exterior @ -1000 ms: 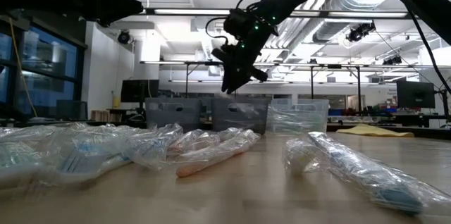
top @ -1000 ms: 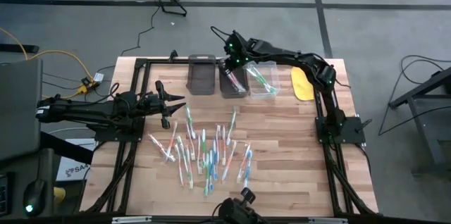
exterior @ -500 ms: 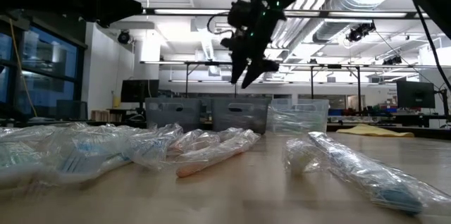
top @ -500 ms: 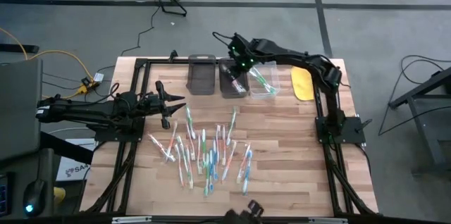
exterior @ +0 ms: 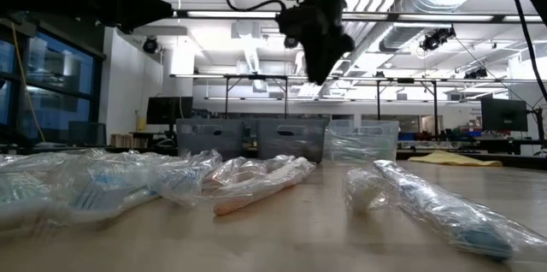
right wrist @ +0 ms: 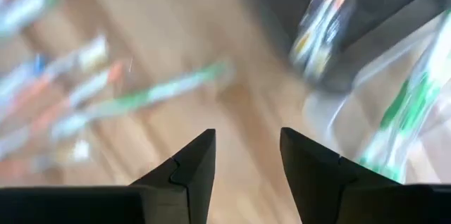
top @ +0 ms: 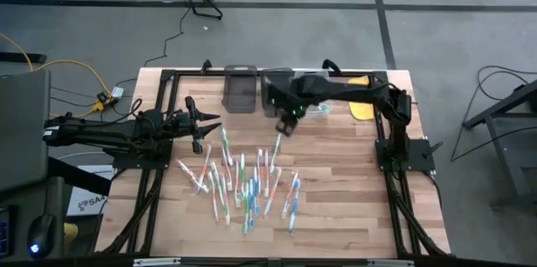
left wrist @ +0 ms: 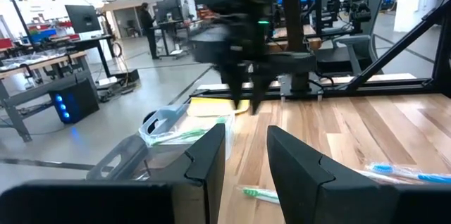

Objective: Pick & Place Toothbrushes
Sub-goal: Put the blue toothbrush into the left black bin

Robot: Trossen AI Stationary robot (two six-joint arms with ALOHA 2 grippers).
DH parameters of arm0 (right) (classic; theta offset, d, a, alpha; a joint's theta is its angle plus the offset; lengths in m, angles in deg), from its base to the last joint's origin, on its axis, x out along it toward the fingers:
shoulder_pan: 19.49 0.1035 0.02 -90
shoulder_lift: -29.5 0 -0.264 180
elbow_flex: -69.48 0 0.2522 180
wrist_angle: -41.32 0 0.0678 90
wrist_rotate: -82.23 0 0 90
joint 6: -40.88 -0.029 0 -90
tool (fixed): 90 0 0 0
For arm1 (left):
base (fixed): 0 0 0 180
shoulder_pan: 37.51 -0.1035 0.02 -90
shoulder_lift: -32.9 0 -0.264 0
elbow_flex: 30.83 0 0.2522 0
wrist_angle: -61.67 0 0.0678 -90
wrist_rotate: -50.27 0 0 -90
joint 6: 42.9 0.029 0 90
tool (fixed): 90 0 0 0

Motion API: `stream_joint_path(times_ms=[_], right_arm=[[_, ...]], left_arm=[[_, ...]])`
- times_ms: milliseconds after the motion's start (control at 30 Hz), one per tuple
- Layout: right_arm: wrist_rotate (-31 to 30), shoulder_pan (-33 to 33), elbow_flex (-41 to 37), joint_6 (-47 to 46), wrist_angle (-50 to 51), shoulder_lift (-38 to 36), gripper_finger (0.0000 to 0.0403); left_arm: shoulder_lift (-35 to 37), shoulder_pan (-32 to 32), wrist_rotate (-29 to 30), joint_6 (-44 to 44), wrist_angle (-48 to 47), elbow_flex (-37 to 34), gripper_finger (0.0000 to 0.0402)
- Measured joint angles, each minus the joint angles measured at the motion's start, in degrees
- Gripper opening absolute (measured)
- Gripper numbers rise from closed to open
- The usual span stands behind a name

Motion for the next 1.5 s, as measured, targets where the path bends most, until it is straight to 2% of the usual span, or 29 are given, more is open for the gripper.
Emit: stream_joint_path(times_ms=[167, 567, 700, 1000, 1233, 1500], right_arm=[[-1.9, 7.8, -2.0, 0.9, 3.1, 0.0, 0.0149], [-3.1, 22.8, -12.3, 4.1, -0.5, 0.0, 0.0148], [-6.7, 26.8, -14.7, 6.8, -2.5, 0.1, 0.0148], [-12.2, 33.1, -16.3, 21.8, -2.6, 0.1, 0.0148], [-9.5, 35.1, -16.3, 40.0, -4.5, 0.6, 0.0148], [-7.9, 35.4, -16.3, 47.4, -12.1, 3.2, 0.0148]], left_arm=[[0.0, 0.0, 0.0, 0.0, -0.1, 0.0, 0.0101], [0.0, 0.0, 0.0, -0.2, 0.0, 0.0, 0.0101], [0.0, 0.0, 0.0, -0.2, 0.0, 0.0, 0.0101], [0.0, 0.0, 0.0, -0.7, -0.2, 0.0, 0.0101], [0.0, 0.0, 0.0, -1.4, -0.5, 0.0, 0.0101], [0.0, 0.0, -1.4, -1.5, -0.7, 0.0, 0.0101]])
